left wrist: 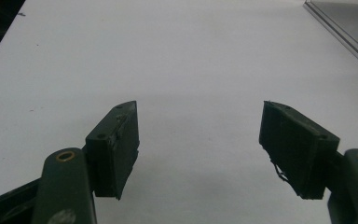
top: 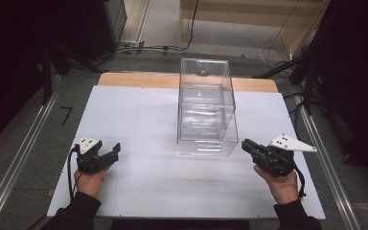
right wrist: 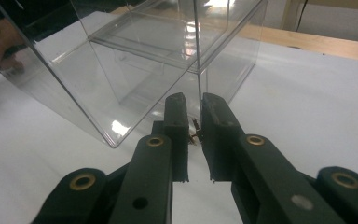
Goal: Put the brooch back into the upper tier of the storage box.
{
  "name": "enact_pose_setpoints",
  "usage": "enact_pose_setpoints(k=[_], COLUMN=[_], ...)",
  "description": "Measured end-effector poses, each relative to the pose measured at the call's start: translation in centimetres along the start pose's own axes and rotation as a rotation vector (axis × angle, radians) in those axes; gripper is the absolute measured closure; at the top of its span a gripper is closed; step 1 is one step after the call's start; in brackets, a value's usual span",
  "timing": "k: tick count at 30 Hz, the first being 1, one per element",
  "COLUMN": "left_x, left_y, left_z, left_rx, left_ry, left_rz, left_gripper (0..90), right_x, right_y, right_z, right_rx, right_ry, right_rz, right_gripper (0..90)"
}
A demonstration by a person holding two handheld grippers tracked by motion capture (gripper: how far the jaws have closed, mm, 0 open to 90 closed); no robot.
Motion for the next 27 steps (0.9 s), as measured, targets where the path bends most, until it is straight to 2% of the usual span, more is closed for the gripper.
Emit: enact_pose_setpoints(k=[27], left_x=[0.0], left_y=[0.0], left_z=[0.0], left_rx=[0.0], left_ry=[-0.002], left_rz=[-0.001], left_gripper=[29.6], right_x=[-0.8], right_y=[-1.1], right_z=[2.6], right_rx=[0.039], right_ry=[-0.031], right_rz=[0.031], right_gripper=[78.4])
Point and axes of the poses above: each handheld gripper's, and its own axes: y roughly forward along the jaws, z roughly out of its top, x roughly to its right, the point moved 2 cm from there along y, roughly forward along the jaws, and after that the axes turned 8 degrees about z, right-handed, at the moved point
